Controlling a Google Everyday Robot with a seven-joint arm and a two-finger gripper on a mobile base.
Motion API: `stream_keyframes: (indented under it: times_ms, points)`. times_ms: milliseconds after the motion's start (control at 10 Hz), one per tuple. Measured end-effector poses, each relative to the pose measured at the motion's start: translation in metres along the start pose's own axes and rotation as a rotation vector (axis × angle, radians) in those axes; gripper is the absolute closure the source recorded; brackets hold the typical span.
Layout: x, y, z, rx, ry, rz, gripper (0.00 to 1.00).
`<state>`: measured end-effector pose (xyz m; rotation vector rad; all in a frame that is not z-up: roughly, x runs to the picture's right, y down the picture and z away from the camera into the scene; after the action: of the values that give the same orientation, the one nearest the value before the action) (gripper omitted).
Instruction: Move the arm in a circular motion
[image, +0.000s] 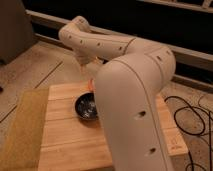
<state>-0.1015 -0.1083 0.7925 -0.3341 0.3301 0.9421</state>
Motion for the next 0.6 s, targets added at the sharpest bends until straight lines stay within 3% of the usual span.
stream_keyframes:
  times_ms: [400,600]
  points:
    - [-0.009,0.084,0.005,-0.08,-0.008,-0.166,0.35]
    - [0.006,0.109,0.008,-0.119,-0.015,-0.185,0.35]
